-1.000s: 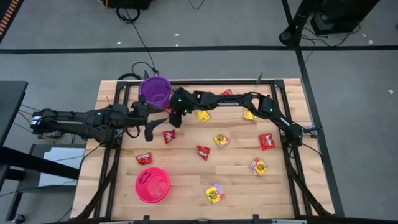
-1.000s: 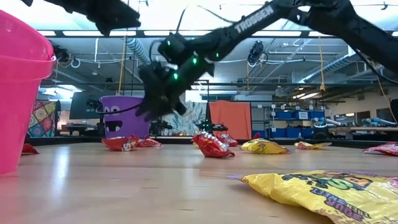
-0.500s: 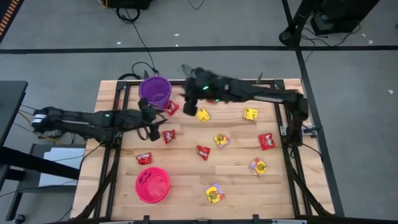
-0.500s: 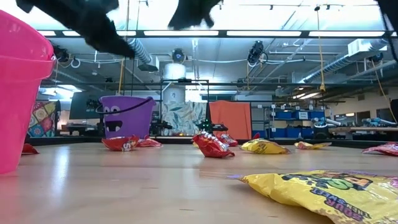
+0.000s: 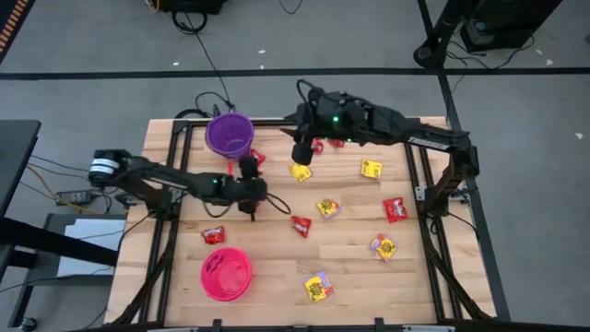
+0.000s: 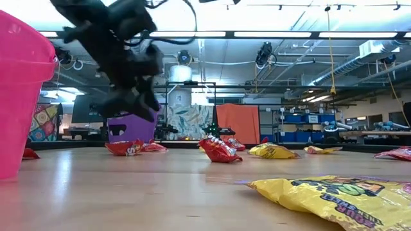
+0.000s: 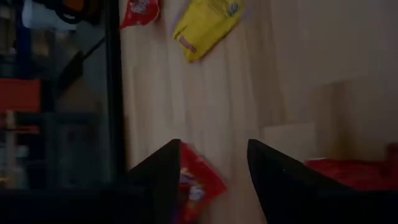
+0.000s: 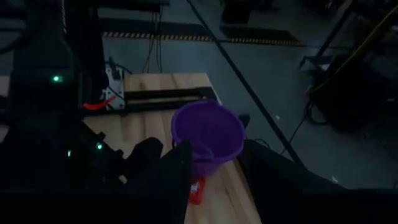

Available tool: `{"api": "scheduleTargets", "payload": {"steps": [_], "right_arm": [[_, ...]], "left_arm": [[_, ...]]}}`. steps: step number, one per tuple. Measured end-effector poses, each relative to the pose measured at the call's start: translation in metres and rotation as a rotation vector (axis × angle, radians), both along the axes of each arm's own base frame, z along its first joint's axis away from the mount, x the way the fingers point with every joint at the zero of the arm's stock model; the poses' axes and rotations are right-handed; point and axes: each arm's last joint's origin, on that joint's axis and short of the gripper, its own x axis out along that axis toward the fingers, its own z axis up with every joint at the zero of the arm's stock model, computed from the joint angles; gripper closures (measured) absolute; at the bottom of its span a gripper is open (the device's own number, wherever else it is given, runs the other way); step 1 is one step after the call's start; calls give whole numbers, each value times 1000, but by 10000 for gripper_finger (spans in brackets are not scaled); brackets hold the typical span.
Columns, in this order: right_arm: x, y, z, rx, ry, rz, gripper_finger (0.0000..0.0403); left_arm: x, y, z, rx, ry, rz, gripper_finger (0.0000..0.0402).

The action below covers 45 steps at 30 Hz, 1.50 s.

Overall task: Sort candy by brand, put in halloween buckets
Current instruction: Put the red candy into the purple bucket

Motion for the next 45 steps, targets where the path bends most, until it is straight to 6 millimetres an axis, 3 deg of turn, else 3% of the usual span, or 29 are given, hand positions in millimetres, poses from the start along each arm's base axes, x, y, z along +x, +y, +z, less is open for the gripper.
{"api": "scheduleTargets", "payload": {"steps": [7,13,34,45], "right_arm": [[3,0,-9,5,56,3,247],[-2,-2,-3,-20,45,7,247],[-6,-7,5,-51,4,12,247],[-4,-6,8,-59,-26,38,247]], "left_arm": [[21,25,-1,178,257,32,208],[17,35,-3,157,422,0,208],[8,60,-10,31,590,-186,208],[19,78,-36,62,744,-207,208]]}}
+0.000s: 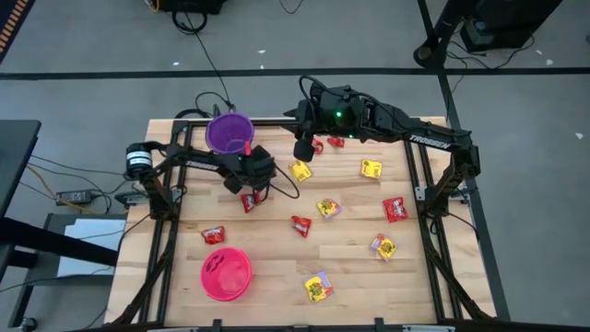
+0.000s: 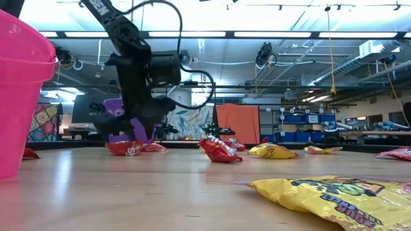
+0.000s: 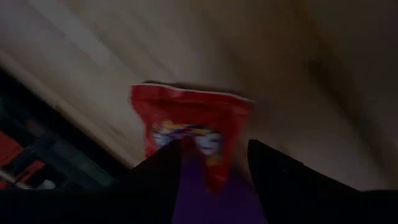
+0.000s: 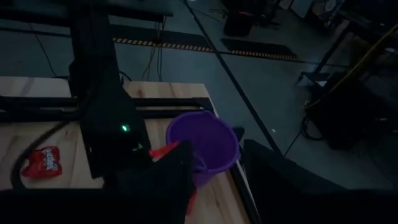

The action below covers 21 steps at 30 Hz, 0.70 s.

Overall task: Sort candy by brand, put in halloween buckets
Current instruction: Put the red candy into the purple bucket

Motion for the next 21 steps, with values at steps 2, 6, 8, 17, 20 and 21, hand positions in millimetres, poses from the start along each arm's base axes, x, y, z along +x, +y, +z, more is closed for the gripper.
{"api": "scheduleTargets", "payload": {"steps": [2,6,8,17,20,21], "right_arm": [[0,0,0,-4,1,2,247],[0,0,0,-5,4,3,247],[0,0,0,-6,4,3,247],[0,1,0,11,1,47,247],[1,2,1,9,-13,53,247],[1,2,1,6,-16,54,247]], "left_arm": [[5,4,0,18,-8,-3,208],[16,13,6,37,-58,-3,208],[18,16,7,36,-48,7,208],[14,24,6,-25,-54,41,208],[13,26,5,-64,-77,56,208],[13,27,5,-72,-86,63,208]]}}
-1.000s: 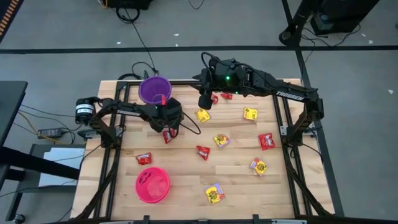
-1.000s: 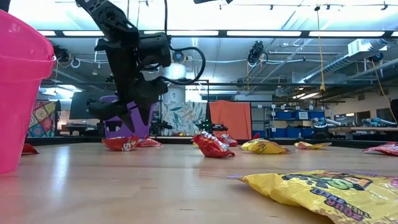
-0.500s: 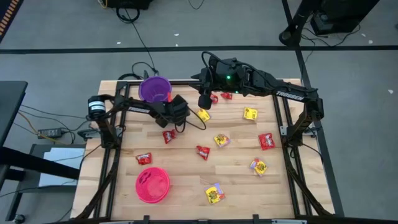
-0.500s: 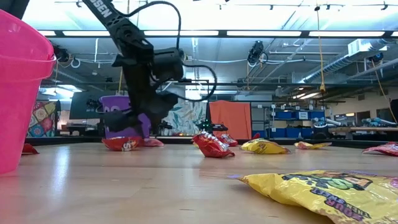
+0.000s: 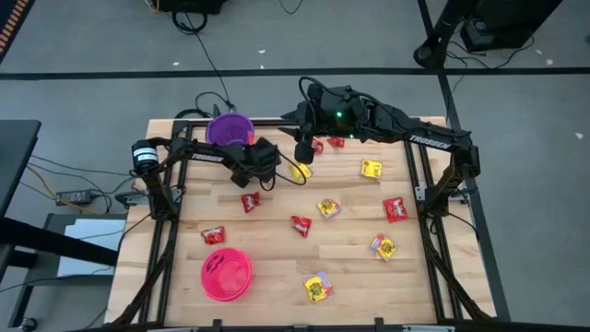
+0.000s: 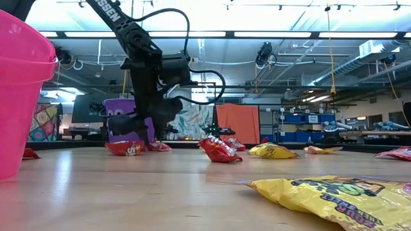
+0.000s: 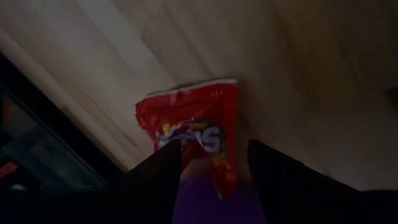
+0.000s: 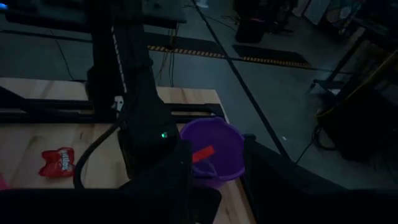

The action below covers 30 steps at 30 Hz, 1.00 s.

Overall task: Sort candy by brand, put in halloween buckets
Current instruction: Put the red candy into the purple bucket

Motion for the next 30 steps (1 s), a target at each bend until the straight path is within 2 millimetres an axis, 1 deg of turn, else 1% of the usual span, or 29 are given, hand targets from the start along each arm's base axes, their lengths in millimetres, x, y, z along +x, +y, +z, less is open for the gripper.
{"api": "scheduleTargets", "payload": {"steps": [7,11,14,16,20,24,27,28,30], "right_arm": [[0,2,0,-1,-4,5,247],[2,8,1,-2,-8,23,247],[3,15,2,-3,-19,43,247],[4,19,2,-4,-19,55,247],[4,23,2,-9,-19,62,247],[4,22,2,-12,-18,57,247],[4,19,2,-13,-18,48,247],[4,18,2,-14,-18,43,247],[3,15,2,-27,-9,13,247]], "left_arm": [[-2,8,-1,-62,-54,50,208],[-1,11,-9,-74,-43,75,211],[0,11,-16,-71,-24,84,224],[0,11,-19,-73,-17,91,238],[0,10,-18,-70,-26,94,278],[3,9,-16,-58,-40,95,337],[11,8,-12,-54,-93,98,383],[14,7,-11,-52,-108,94,389],[19,4,-7,-52,-128,86,389]]}}
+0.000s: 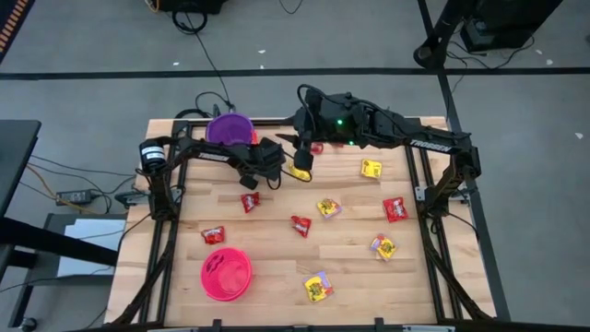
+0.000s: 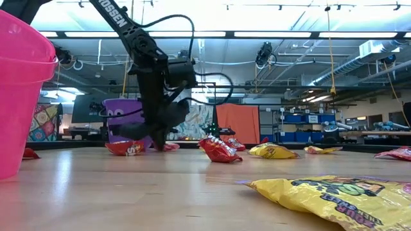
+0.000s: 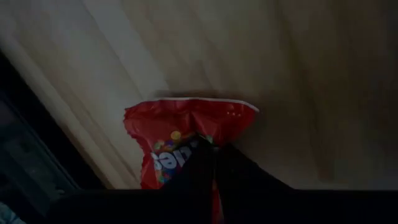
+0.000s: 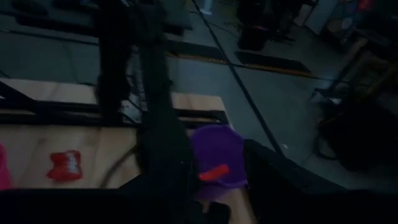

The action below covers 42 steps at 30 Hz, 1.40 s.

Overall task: Sort candy by brand, put in halloween buckets
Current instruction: Put the red candy into the purple bucket

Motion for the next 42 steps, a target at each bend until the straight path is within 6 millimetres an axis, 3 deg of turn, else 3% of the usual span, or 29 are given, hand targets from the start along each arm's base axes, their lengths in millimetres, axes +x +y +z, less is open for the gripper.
{"api": "scheduleTargets", "payload": {"steps": [6,11,15,19,25,31,37,42], "right_arm": [[-13,-13,1,-64,72,-153,247],[-38,-22,18,-92,43,-258,247],[-65,-25,40,-100,-27,-306,247],[-92,-25,55,-89,-62,-337,247],[-121,-22,57,-23,-3,-387,247],[-126,-17,43,45,120,-401,247],[-120,-10,31,83,182,-391,247],[-121,-5,16,85,179,-378,247]], "left_arm": [[18,-15,15,39,-59,-17,394],[35,-36,36,62,-95,-56,398],[44,-55,63,70,-168,-94,399],[38,-71,100,97,-265,-122,400],[-10,-76,174,156,-479,-15,400],[-76,-81,240,120,-794,114,400],[-132,-87,272,58,-1030,215,400],[-162,-89,264,63,-1091,260,400]]}}
